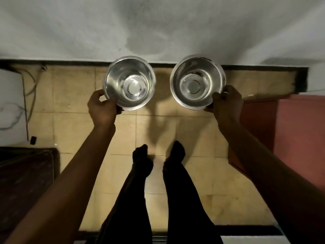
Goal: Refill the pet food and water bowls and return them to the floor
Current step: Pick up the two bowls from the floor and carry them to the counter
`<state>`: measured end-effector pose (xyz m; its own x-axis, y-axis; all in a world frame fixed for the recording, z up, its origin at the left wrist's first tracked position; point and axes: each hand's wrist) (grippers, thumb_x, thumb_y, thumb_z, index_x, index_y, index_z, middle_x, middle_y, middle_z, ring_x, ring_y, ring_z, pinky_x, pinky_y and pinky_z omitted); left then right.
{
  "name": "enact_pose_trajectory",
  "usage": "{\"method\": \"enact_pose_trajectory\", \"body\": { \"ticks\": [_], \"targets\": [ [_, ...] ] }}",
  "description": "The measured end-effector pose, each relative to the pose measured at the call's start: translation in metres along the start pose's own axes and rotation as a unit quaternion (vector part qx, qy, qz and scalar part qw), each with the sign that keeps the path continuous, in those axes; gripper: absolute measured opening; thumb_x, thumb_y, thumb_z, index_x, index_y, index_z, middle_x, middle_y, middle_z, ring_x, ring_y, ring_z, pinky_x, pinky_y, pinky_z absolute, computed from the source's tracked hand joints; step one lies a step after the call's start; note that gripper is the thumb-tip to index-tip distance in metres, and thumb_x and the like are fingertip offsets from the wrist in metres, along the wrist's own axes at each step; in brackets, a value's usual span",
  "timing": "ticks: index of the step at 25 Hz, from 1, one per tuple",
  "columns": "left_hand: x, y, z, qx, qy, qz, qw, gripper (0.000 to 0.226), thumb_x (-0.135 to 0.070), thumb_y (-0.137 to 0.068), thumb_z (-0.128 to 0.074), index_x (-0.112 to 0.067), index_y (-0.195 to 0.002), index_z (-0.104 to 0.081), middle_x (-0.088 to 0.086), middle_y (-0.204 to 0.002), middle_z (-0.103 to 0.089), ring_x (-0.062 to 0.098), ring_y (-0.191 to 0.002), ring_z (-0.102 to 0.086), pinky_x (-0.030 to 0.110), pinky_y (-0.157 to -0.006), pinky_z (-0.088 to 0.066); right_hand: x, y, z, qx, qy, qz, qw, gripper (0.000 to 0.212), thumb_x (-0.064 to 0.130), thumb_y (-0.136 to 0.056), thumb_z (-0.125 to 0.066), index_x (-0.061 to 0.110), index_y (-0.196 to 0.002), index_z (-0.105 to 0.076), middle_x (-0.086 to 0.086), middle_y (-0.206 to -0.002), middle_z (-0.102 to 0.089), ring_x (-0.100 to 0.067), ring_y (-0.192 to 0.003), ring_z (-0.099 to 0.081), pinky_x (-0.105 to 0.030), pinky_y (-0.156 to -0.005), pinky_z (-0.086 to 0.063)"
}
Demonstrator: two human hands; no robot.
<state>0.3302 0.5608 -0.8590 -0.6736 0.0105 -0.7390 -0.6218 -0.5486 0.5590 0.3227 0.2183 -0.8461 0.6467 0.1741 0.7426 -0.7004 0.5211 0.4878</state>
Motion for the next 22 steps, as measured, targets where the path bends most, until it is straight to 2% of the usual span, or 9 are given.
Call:
{"method": "enact_pose_trajectory", "body": {
  "ticks": [2,4,6,7,9,11,15,18,22],
  "targets": [
    [-0.042,0.029,0.019,0.031,-0.001,-0.05,0.998,0.038,-0.015,-0.084,-0.075,-0.01,-0.121,-0.067,0.008,-0.067,-0.074,0.015,-0.047,-0.068,0.028,-0.049,-0.056,0.032,0.041,0.034,-0.016,-0.022,0.011,1.0,0.021,0.002,-0.098,-0.063,0.009,-0.116,-0.068,-0.012,-0.1,-0.076,-0.022,-0.076,-0.08,-0.036,-0.057,-0.067],
    [-0.102,0.072,0.034,0.091,0.016,-0.096,0.991,0.029,-0.018,-0.078,-0.074,-0.019,-0.106,-0.072,0.003,-0.06,-0.074,0.017,-0.044,-0.066,0.028,-0.049,-0.057,0.069,0.093,0.084,-0.059,-0.049,0.038,0.996,0.021,0.002,-0.097,-0.064,0.004,-0.117,-0.071,-0.014,-0.099,-0.077,-0.025,-0.076,-0.081,-0.035,-0.056,-0.066],
    [-0.156,0.113,0.042,0.166,0.021,-0.139,0.976,0.023,-0.012,-0.078,-0.07,-0.021,-0.1,-0.075,0.003,-0.058,-0.073,0.018,-0.042,-0.064,0.03,-0.051,-0.058,0.099,0.149,0.129,-0.114,-0.074,0.059,0.989,0.016,0.003,-0.097,-0.064,0.003,-0.11,-0.073,-0.012,-0.092,-0.08,-0.018,-0.069,-0.081,-0.029,-0.051,-0.063],
    [-0.177,0.137,0.044,0.201,0.017,-0.158,0.967,0.024,-0.008,-0.081,-0.069,-0.018,-0.103,-0.075,0.004,-0.056,-0.072,0.018,-0.041,-0.062,0.03,-0.052,-0.058,0.108,0.179,0.15,-0.142,-0.075,0.068,0.985,0.011,0.003,-0.097,-0.065,0.006,-0.102,-0.074,-0.004,-0.081,-0.08,-0.011,-0.061,-0.078,-0.024,-0.046,-0.059],
    [-0.211,0.178,0.046,0.261,0.003,-0.199,0.945,0.03,-0.002,-0.086,-0.066,-0.011,-0.114,-0.074,0.008,-0.059,-0.071,0.017,-0.039,-0.061,0.029,-0.051,-0.058,0.117,0.234,0.182,-0.193,-0.085,0.067,0.975,0.018,0.004,-0.098,-0.066,0.019,-0.089,-0.071,0.011,-0.065,-0.077,-0.003,-0.049,-0.073,-0.016,-0.041,-0.053],
    [-0.232,0.222,0.048,0.314,-0.006,-0.24,0.918,0.032,0.001,-0.088,-0.064,-0.014,-0.114,-0.074,0.018,-0.067,-0.069,0.016,-0.041,-0.061,0.028,-0.05,-0.06,0.108,0.289,0.212,-0.243,-0.125,0.036,0.961,0.018,0.005,-0.1,-0.065,0.02,-0.093,-0.072,0.009,-0.064,-0.077,-0.007,-0.048,-0.074,-0.017,-0.042,-0.054],
    [-0.24,0.317,0.044,0.448,-0.037,-0.302,0.841,0.033,0.002,-0.089,-0.066,-0.027,-0.101,-0.076,0.028,-0.078,-0.066,0.015,-0.044,-0.061,0.026,-0.05,-0.061,0.051,0.42,0.263,-0.359,-0.187,-0.028,0.914,0.013,0.01,-0.099,-0.067,0.015,-0.106,-0.076,0.003,-0.076,-0.081,-0.018,-0.06,-0.08,-0.028,-0.047,-0.062],
    [-0.215,0.385,0.039,0.542,-0.095,-0.323,0.77,0.031,0.001,-0.088,-0.067,-0.015,-0.113,-0.077,0.031,-0.078,-0.065,0.017,-0.043,-0.06,0.031,-0.056,-0.061,0.005,0.519,0.277,-0.434,-0.231,-0.057,0.869,0.015,0.011,-0.098,-0.067,0.016,-0.107,-0.078,0.003,-0.081,-0.083,-0.02,-0.064,-0.081,-0.029,-0.05,-0.063],
    [-0.145,0.5,0.048,0.65,-0.155,-0.33,0.667,0.032,0.007,-0.089,-0.066,-0.006,-0.118,-0.074,0.027,-0.076,-0.061,0.013,-0.038,-0.056,0.021,-0.045,-0.054,-0.069,0.662,0.279,-0.537,-0.281,-0.131,0.784,0.015,0.008,-0.097,-0.065,0.016,-0.103,-0.077,-0.003,-0.076,-0.082,-0.025,-0.064,-0.081,-0.031,-0.05,-0.063]
  ]
}}
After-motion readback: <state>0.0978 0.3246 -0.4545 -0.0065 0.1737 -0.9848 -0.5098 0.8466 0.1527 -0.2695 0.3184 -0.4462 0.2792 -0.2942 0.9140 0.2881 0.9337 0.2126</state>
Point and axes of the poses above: each hand's wrist, its own y-axis away from the middle knuckle, its own z-axis out of the back of the hand, x = y × z
